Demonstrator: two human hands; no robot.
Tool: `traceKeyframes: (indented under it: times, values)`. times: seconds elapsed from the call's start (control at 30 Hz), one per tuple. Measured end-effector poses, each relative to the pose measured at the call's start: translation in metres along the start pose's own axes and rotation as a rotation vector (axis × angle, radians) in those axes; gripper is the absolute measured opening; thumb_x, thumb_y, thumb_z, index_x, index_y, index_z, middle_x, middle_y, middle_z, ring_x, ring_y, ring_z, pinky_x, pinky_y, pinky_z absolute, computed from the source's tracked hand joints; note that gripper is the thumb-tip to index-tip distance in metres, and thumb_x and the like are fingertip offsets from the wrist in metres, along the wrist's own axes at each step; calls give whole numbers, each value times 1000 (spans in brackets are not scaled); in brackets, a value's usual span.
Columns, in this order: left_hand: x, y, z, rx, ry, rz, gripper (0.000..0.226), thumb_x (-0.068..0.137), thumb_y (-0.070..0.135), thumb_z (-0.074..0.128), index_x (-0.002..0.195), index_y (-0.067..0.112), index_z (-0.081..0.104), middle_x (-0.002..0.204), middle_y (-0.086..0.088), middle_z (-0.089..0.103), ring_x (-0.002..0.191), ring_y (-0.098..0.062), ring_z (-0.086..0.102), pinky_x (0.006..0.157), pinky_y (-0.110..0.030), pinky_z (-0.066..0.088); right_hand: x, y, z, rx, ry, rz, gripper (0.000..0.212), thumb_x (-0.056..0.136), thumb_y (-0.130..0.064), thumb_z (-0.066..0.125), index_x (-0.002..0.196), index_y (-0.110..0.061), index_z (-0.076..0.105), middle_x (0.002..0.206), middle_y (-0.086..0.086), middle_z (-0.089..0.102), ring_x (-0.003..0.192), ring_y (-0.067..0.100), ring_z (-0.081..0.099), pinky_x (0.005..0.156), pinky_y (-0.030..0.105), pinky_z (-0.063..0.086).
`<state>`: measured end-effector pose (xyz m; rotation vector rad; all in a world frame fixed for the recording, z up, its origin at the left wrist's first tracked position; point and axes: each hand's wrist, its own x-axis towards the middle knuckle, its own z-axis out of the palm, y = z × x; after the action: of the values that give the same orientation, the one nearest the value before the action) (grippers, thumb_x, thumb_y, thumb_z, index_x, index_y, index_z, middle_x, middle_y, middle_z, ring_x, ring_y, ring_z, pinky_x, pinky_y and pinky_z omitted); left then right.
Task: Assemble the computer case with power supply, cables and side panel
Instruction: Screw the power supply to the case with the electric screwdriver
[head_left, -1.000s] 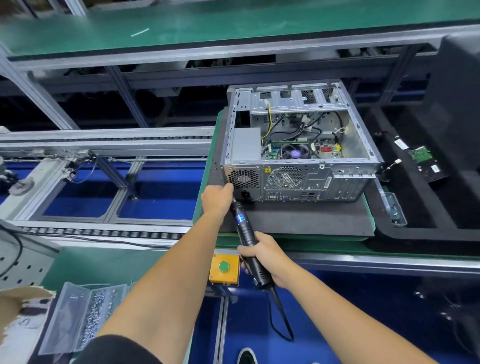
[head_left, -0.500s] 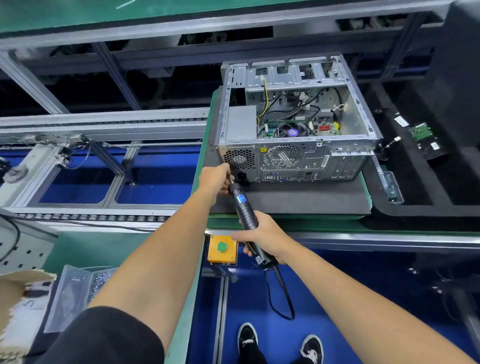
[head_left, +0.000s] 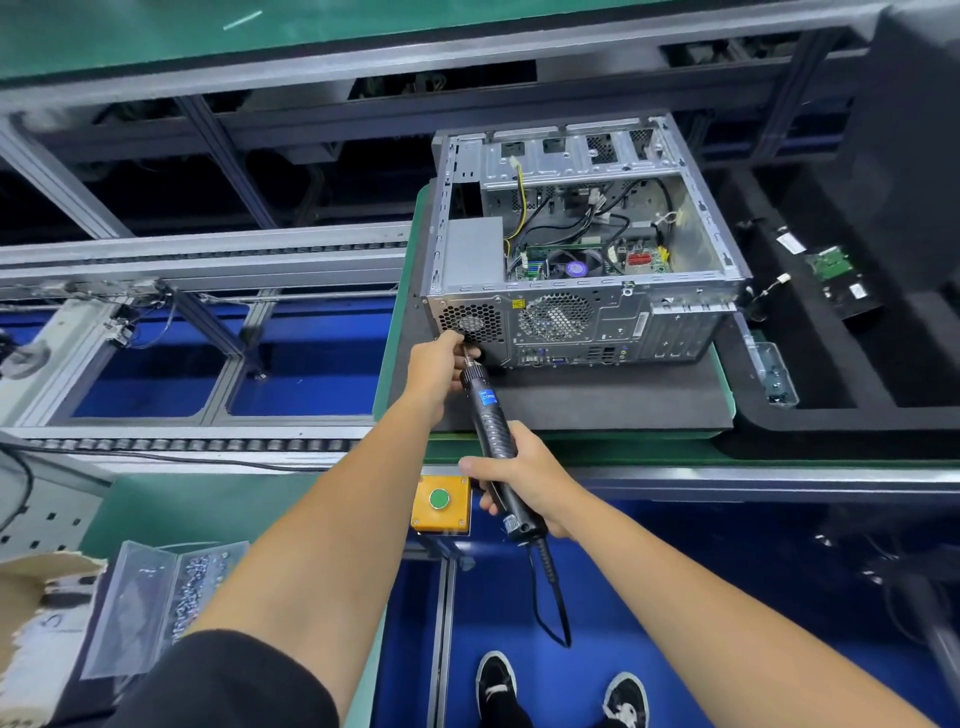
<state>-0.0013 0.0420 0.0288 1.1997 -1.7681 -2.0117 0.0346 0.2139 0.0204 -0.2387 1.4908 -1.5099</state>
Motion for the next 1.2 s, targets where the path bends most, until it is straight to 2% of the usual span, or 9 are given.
traceKeyframes:
  times: [0.13,0.2,0.3,0.47,0.7,0.8,0.97,1.2]
  values:
    - [-3,-6,0,-127,33,-8,19,92,15,50,79,9,61,73,-3,68,50,-10,59,39,-13,38,2,3,7,-7,-3,-26,57,80,-10,81,119,-8,40,84,13,59,53,21,58,49,31,52]
    - [-3,-8,-2,-193,30,-26,17,93,14,50,80,7,59,71,-5,66,50,-13,58,44,-17,44,4,6,11,-8,20,-47,53,80,-6,80,117,-7,43,81,12,60,52,23,60,50,32,53]
    - [-2,-11,-5,-181,7,-50,26,96,21,48,78,7,60,61,-8,65,49,-16,57,51,-21,48,6,8,19,18,45,-59,44,81,-4,77,114,-8,47,84,14,58,53,23,63,51,31,55]
    - [-1,-16,-6,-211,-6,-77,28,98,25,49,83,6,63,64,-9,66,51,-16,59,57,-26,50,8,9,29,50,41,-26,41,84,-6,74,114,-12,47,80,12,58,51,19,59,51,31,54]
    - [-9,-10,2,-362,-20,-131,26,98,20,47,80,5,56,55,-6,57,44,-17,52,42,-22,45,7,4,31,203,2,25,44,87,-5,68,124,-4,43,77,12,55,53,21,57,50,31,49]
    - [-9,-8,4,-356,-21,-134,25,98,19,48,81,4,57,54,-6,56,43,-17,51,42,-23,44,8,2,30,243,-5,25,41,88,-2,64,123,-3,43,75,12,55,52,20,56,48,29,48]
    - [-8,-7,5,-369,-30,-134,26,99,19,47,80,4,57,52,-7,56,42,-17,51,41,-22,44,9,3,31,281,-9,22,31,86,1,63,111,-9,47,71,10,53,50,20,55,45,28,47]
    - [-8,-8,1,-323,-21,-115,18,93,11,50,82,2,61,56,-9,61,43,-18,54,42,-23,48,12,7,37,273,-7,4,45,75,-8,68,116,-10,47,76,11,54,52,21,56,47,30,49]
